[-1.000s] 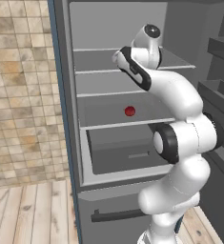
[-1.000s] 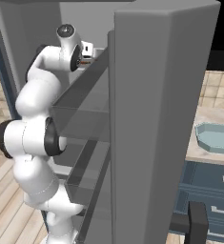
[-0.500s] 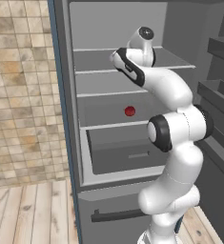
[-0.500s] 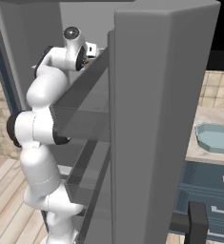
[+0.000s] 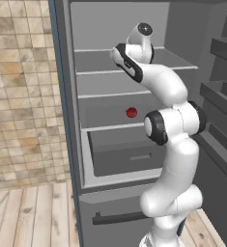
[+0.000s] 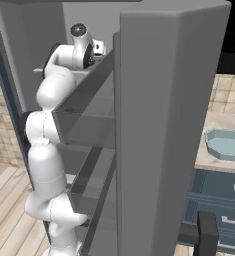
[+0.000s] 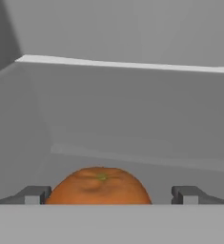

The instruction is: Pick the tangerine and pear from the fridge and place them inside the tupperware on the counter.

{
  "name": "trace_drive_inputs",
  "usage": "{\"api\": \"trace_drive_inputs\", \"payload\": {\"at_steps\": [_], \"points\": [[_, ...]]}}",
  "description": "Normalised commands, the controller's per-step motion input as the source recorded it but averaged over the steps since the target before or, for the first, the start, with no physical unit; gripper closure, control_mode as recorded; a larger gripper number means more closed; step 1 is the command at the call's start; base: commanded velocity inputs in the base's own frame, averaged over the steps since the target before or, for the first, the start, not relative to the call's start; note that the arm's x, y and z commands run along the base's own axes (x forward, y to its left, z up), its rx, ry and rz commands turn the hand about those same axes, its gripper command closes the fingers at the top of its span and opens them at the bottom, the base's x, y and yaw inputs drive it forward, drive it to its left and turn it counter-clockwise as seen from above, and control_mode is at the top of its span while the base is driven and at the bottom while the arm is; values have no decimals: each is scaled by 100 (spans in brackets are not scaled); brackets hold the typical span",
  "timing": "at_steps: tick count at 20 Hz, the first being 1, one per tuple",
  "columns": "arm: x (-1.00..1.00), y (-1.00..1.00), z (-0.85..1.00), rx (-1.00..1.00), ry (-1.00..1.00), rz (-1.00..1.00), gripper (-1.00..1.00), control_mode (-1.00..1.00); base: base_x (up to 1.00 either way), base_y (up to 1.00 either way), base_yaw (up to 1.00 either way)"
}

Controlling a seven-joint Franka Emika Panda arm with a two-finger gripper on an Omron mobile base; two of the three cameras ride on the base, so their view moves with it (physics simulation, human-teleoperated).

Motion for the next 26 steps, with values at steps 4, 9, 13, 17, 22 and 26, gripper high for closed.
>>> {"api": "trace_drive_inputs", "payload": {"at_steps": [4, 9, 13, 17, 22, 26], "points": [[9, 0, -29, -2, 7, -1, -100, -100, 0, 0, 0], [0, 2, -56, -7, 7, -4, -100, -100, 0, 0, 0], [8, 5, -56, -7, 2, -5, 100, -100, 0, 0, 0], [21, 4, -48, -6, -2, -2, 100, -100, 0, 0, 0], [19, 0, -32, 0, -15, 0, 100, -100, 0, 0, 0], [-82, 0, -40, 0, -3, 0, 100, -100, 0, 0, 0]]}}
